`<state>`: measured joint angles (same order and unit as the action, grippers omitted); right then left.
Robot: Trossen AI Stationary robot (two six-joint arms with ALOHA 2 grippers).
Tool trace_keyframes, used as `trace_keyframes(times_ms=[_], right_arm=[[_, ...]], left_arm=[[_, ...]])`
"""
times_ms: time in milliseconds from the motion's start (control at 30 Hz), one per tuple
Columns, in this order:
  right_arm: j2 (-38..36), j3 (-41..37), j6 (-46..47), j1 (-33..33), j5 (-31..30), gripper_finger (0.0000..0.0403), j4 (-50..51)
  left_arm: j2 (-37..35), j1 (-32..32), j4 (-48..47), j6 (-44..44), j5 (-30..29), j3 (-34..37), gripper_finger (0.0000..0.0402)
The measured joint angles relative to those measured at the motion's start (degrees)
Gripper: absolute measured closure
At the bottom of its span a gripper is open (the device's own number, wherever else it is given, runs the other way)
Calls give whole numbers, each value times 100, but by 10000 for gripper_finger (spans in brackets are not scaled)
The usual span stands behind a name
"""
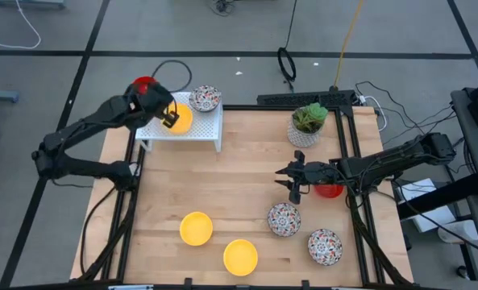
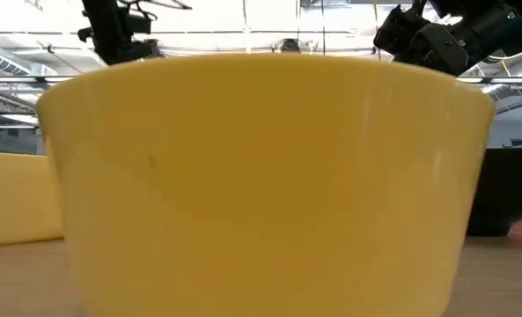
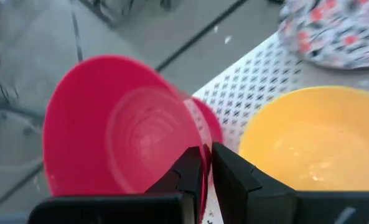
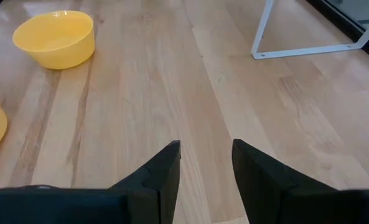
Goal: Pick & Place Mini bowls
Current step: Stack the top red bowl on the red bowl on the shelf
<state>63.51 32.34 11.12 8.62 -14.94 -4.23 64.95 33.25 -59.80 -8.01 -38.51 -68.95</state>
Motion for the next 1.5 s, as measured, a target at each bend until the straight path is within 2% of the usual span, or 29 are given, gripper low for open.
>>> trace_keyframes(times_ms=[200,433,867,1233,1500], right_arm=[[0,2,0,-2,0,271,-46],[0,2,-28,-1,0,271,-30],[0,2,-134,-2,2,271,-29],[0,2,-132,-1,2,271,-30],[0,2,-132,-1,2,271,-29]], left_arm=[[444,753,-10,67,711,0,364],[859,1090,3,319,807,0,364],[965,1179,89,429,810,0,364],[965,1179,416,530,1043,1,363],[965,1179,250,658,1052,2,322]])
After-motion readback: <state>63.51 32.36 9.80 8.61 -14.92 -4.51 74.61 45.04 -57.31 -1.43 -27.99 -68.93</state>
